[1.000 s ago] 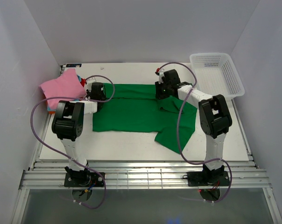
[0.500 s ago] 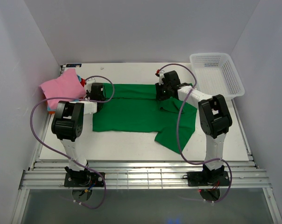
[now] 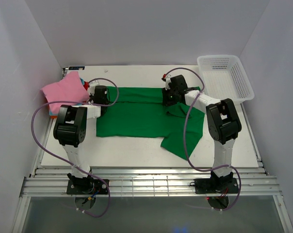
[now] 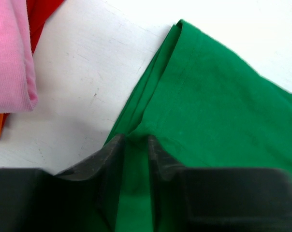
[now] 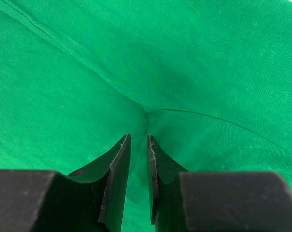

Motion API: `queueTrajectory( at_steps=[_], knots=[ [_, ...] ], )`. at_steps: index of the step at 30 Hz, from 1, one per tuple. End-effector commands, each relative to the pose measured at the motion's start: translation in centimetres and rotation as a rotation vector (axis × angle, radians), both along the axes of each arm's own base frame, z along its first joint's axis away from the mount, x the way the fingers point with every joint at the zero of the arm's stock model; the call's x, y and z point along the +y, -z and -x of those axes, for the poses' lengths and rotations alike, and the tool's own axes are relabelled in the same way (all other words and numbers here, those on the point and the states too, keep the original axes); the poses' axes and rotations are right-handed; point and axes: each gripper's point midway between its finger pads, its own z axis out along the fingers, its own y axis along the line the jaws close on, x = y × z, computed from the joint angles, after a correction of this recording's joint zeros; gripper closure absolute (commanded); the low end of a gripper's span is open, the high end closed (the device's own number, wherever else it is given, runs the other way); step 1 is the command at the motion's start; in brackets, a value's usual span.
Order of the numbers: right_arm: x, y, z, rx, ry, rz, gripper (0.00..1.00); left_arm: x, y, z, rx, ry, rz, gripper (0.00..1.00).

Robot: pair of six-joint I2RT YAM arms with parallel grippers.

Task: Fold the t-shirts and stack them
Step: Fold the tshirt

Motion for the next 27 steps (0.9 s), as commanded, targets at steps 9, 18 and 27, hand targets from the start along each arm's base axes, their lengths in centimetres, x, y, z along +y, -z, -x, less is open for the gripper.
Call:
queueTrajectory(
  at_steps=[9, 18, 27],
  knots=[
    [0.6, -2.1, -0.5, -0.063, -0.023, -0.019, 0.74, 0.4, -3.3, -0.7, -0.073, -0.007, 0.0, 1.0],
    [0.8, -1.9, -0.1, -0.057, -0.036, -0.017, 0.74, 0.7, -2.9, -0.1, -0.063, -0.02, -0.008, 1.0],
    [0.9, -1.4, 0.0, -0.045, -0.046, -0.014, 0.74, 0.4, -3.1, -0.8, -0.071, -0.004, 0.0, 0.61]
  ],
)
